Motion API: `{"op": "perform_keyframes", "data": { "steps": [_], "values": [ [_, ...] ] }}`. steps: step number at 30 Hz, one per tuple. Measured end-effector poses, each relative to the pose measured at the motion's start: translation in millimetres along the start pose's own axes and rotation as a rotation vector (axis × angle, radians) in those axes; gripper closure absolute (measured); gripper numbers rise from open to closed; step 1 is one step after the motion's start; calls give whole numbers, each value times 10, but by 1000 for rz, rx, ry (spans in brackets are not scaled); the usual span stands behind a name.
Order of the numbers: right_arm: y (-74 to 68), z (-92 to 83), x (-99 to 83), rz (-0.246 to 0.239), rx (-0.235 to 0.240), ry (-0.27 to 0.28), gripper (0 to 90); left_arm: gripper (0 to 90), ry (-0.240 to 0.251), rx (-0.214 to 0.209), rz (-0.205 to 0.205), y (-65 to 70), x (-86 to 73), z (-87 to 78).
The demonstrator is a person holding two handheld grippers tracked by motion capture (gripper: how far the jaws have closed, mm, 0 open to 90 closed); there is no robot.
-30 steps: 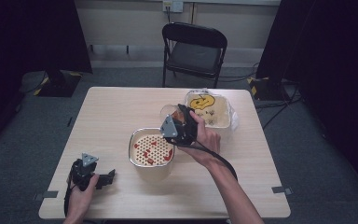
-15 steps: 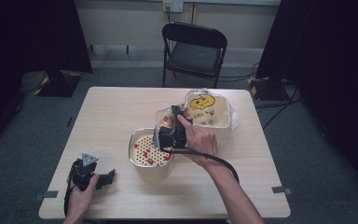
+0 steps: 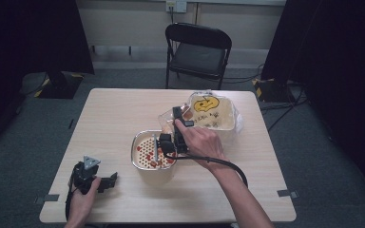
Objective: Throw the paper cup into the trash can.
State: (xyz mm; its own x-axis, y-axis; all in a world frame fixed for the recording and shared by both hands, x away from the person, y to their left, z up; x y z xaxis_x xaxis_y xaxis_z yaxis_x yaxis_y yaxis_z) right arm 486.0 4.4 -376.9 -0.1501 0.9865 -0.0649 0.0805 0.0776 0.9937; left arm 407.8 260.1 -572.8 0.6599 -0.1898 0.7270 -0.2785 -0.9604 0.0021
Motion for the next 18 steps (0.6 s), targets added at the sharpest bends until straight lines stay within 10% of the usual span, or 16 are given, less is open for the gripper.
{"op": "perform_keyframes", "data": {
  "steps": [18],
  "values": [
    [12, -27, 21, -308, -161, -42, 480, 2, 0, 0, 0, 0, 0, 0]
  ]
}}
Point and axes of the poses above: each handheld gripper's, and its own axes: z roughly forward along the jaws, x roughly out of its top, y roughly to its right, the point moved 10 cm from there along z, roughly forward along the jaws, and after that the axes turned 1 degree about y, right-handed, at the moved point
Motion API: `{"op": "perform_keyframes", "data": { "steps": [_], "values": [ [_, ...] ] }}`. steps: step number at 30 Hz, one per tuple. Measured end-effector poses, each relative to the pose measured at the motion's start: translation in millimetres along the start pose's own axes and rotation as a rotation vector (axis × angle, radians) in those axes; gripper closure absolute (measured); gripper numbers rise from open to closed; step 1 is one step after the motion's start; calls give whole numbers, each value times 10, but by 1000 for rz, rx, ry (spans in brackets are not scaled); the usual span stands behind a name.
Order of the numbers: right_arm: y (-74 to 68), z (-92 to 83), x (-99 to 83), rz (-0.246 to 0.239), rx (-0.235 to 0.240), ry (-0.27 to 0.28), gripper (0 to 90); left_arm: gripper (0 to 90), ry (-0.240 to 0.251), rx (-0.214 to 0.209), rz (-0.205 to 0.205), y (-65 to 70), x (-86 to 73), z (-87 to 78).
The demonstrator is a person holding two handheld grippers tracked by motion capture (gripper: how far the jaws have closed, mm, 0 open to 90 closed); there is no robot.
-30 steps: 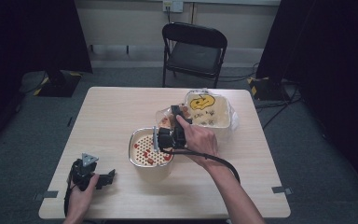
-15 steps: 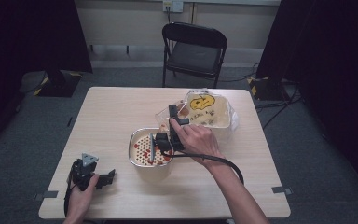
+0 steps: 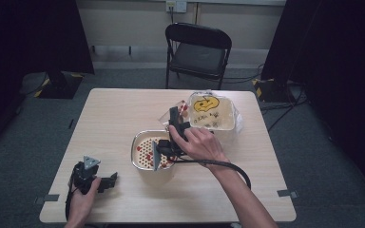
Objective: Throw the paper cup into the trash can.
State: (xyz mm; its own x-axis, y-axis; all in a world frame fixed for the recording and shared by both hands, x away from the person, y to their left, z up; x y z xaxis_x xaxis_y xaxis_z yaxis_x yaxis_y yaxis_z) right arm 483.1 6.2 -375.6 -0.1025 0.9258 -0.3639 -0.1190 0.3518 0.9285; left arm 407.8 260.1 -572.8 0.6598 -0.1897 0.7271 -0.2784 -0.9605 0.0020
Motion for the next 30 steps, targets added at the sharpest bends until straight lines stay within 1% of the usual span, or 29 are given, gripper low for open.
{"op": "perform_keyframes", "data": {
  "steps": [1, 2, 3, 5, 6, 7, 8, 9, 12, 13, 17, 18, 19, 20, 21, 22, 23, 24, 25, 26, 27, 28, 29, 30],
  "values": [
    [1, -6, 7, -23, -10, -1, 481, 2, 0, 0, 0, 0, 0, 0],
    [1, -11, 15, -30, -11, 1, 482, 2, 0, 0, 0, 0, 0, 0],
    [10, -19, 21, -36, -24, 3, 484, 2, 0, 0, 0, 0, 0, 0],
    [25, -29, 24, -61, -49, -2, 487, 2, 0, 0, 0, 0, 0, 0],
    [38, -41, 34, -82, -72, 3, 490, 2, 0, 0, 0, 0, 0, 0],
    [39, -55, 38, -88, -80, 3, 490, 2, 0, 0, 0, 0, 0, 0],
    [55, -59, 53, -114, -95, 10, 491, 2, 0, 0, 0, 0, 0, 0],
    [48, -73, 54, -121, -97, 6, 491, 2, 0, 0, 0, 0, 0, 0],
    [65, -67, 48, -127, -105, -1, 492, 2, 0, 0, 0, 0, 0, 0],
    [60, -60, 37, -114, -95, -7, 492, 2, 0, 0, 0, 0, 0, 0],
    [67, -48, 37, -114, -95, -4, 492, 2, 0, 0, 0, 0, 0, 0],
    [66, -60, 40, -106, -102, -2, 494, 2, 0, 0, 0, 0, 0, 0],
    [66, -63, 41, -96, -97, 0, 494, 2, 0, 0, 0, 0, 0, 0],
    [66, -63, 41, -96, -97, 0, 494, 2, 0, 0, 0, 0, 0, 0],
    [56, -65, 23, -23, -62, -2, 496, 2, 0, 0, 0, 0, 0, 0],
    [61, -64, 10, 21, -46, 0, 496, 2, 0, 0, 0, 0, 0, 0],
    [61, -64, 10, 21, -46, 0, 496, 2, 0, 0, 0, 0, 0, 0],
    [66, -63, -15, 167, 20, 16, 495, 2, 0, 0, 0, 0, 0, 0],
    [63, -69, -35, 246, 52, 15, 495, 2, 0, 0, 0, 0, 0, 0],
    [63, -69, -35, 246, 52, 15, 495, 2, 0, 0, 0, 0, 0, 0],
    [69, -69, -55, 318, 85, 20, 495, 2, 0, 0, 0, 0, 0, 0],
    [83, -68, -86, 497, 166, 41, 494, 2, 0, 0, 0, 0, 0, 0],
    [105, -67, -100, 560, 191, 54, 494, 2, 0, 0, 0, 0, 0, 0],
    [105, -67, -100, 560, 191, 54, 494, 2, 0, 0, 0, 0, 0, 0]
  ]
}}
Point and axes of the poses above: each handheld gripper's, and its own axes: z roughly forward along the jaws, x roughly out of its top, y roughly to its right, the point moved 10 cm from there along z, roughly forward along the jaws, and after that the axes turned 1 degree about y, right-handed, at the moved point
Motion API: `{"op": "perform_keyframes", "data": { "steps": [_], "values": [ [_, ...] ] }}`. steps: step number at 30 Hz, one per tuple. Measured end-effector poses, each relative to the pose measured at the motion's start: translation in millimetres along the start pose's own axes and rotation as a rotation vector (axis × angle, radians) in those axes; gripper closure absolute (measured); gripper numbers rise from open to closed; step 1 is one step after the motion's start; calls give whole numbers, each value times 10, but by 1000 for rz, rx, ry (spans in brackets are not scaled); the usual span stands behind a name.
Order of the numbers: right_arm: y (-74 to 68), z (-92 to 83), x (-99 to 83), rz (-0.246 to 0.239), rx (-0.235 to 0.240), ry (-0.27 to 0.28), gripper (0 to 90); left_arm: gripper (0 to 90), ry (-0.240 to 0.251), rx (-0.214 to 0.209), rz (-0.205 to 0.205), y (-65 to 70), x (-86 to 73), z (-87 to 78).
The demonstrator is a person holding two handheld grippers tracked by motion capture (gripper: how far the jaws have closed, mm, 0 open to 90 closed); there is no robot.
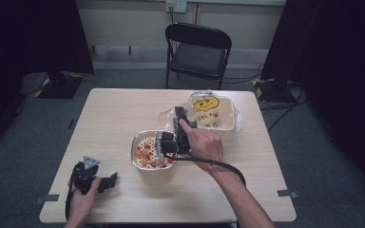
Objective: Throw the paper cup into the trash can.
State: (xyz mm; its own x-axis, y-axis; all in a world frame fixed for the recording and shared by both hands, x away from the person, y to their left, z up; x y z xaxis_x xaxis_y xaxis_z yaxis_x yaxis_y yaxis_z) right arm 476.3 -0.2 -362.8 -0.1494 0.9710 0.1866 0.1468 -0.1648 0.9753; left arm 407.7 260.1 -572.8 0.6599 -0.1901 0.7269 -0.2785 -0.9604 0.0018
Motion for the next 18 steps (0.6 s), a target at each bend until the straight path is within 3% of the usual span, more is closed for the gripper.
{"op": "perform_keyframes", "data": {
  "steps": [1, 6, 11, 14, 18],
  "values": [
    [22, -5, 1, 139, 70, 29, 493, 2, 0, 0, 0, 0, 0, 0],
    [-16, -10, 0, 518, 243, 92, 493, 2, 0, 0, 0, 0, 0, 0],
    [-31, -11, -50, 861, 350, 156, 495, 2, 0, 0, 0, 0, 0, 0],
    [19, -2, -68, 1000, 392, 191, 495, 2, 0, 0, 0, 0, 0, 0],
    [95, 13, -83, 1126, 433, 246, 497, 2, 0, 0, 0, 0, 0, 0]
  ]
}}
Point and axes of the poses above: each handheld gripper's, and its own axes: z roughly forward along the jaws, x roughly out of its top, y roughly to its right, the point moved 10 cm from there along z, roughly forward along the jaws, and after that the axes turned 1 degree about y, right-handed, at the moved point
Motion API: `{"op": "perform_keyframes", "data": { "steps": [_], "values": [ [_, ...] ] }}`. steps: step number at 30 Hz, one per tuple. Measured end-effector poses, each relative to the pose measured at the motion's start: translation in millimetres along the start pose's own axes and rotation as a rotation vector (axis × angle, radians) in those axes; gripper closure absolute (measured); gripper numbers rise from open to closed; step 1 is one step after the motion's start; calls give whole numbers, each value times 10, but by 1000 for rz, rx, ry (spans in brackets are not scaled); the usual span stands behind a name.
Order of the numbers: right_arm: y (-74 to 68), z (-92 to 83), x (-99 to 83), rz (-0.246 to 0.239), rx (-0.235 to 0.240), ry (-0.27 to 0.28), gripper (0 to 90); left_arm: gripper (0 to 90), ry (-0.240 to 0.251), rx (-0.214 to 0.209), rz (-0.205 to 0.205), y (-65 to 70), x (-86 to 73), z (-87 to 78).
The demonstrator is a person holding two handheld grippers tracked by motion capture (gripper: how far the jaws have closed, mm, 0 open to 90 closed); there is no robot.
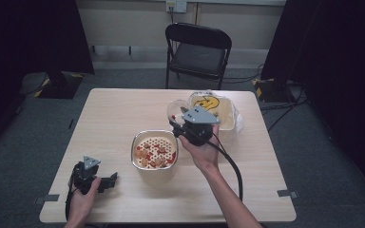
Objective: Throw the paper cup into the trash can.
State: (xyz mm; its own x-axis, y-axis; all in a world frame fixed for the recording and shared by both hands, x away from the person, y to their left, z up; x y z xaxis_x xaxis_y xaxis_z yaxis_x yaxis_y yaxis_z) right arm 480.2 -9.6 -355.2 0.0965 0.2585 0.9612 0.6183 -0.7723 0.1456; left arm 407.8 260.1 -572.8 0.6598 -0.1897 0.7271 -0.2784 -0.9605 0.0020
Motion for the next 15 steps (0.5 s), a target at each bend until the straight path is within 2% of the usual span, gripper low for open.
{"op": "perform_keyframes", "data": {
  "steps": [1, 2, 3, 7, 10, 15],
  "values": [
    [16, -6, 13, 28, 10, 11, 498, 2, 0, 0, 0, 0, 0, 0],
    [16, -6, 13, 28, 10, 11, 498, 2, 0, 0, 0, 0, 0, 0],
    [47, -25, 59, 69, 29, 44, 499, 2, 0, 0, 0, 0, 0, 0],
    [141, -64, 133, 119, 21, 90, 499, 2, 0, 0, 1, 0, 0, 0],
    [249, -86, 174, 157, 24, 107, 497, 2, 0, 0, 0, 0, 0, 0],
    [509, -142, 207, 183, -12, 107, 496, 2, 0, 0, 0, 0, 0, 0]
  ]
}}
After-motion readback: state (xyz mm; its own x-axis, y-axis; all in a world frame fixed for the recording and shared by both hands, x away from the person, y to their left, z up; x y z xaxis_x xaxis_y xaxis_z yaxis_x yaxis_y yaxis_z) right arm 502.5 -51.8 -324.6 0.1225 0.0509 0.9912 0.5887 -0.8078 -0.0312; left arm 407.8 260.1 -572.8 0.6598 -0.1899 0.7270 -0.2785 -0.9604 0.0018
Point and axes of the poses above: each handheld gripper's, and its own axes: z roughly forward along the jaws, x roughly out of its top, y roughly to its right, the point moved 10 cm from there along z, roughly forward along the jaws, and after that the axes turned 1 degree about y, right-handed, at the moved point
